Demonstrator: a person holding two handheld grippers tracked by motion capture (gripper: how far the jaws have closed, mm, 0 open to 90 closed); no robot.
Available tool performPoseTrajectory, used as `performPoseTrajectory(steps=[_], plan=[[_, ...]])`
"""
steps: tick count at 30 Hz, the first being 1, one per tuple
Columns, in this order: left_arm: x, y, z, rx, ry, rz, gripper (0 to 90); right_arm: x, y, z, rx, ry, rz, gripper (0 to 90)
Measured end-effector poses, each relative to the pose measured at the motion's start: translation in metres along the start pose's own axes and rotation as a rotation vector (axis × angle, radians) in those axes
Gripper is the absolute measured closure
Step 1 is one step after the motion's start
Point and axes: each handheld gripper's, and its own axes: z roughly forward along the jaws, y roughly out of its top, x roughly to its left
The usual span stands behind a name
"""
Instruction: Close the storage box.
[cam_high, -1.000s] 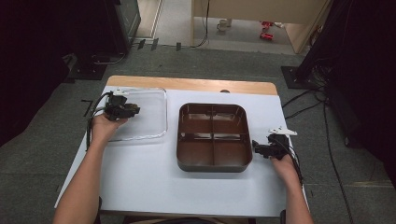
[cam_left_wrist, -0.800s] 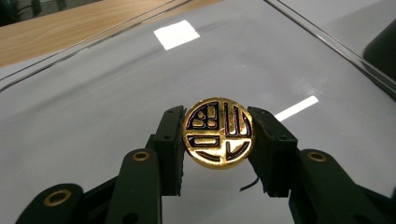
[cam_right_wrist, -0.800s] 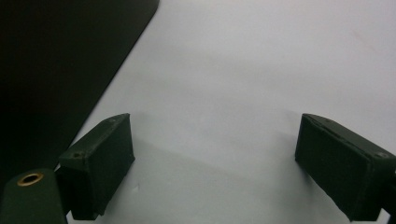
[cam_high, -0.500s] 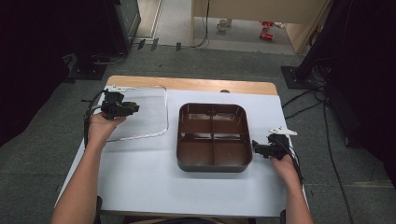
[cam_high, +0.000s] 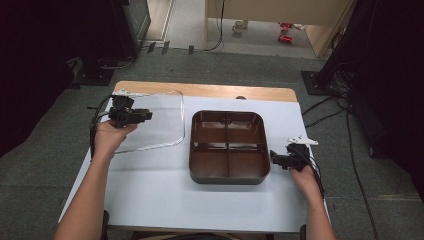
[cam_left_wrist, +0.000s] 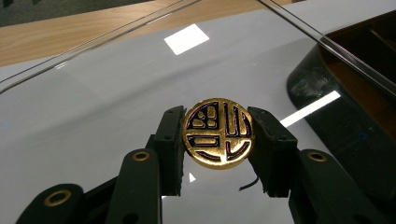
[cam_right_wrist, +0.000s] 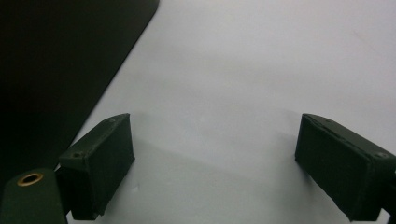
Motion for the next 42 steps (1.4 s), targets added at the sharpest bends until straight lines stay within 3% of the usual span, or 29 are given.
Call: performPoseTrajectory(steps=[6, 17, 27, 42], plan=[[-0.014, 0.003, -0.005, 0.001, -0.018, 0.011, 59.2, 0.000, 0.000, 0.000, 0.000, 0.000, -0.001, 11.0], [-0.046, 0.007, -0.006, 0.009, -0.040, 0.077, 59.2, 0.000, 0.000, 0.000, 0.000, 0.001, -0.002, 11.0], [-0.086, 0.008, 0.002, 0.008, -0.048, 0.166, 59.2, 0.000, 0.000, 0.000, 0.000, 0.001, -0.002, 11.1], [-0.126, 0.005, 0.020, 0.026, -0.078, 0.203, 59.2, 0.000, 0.000, 0.000, 0.000, 0.000, 0.000, 11.1]])
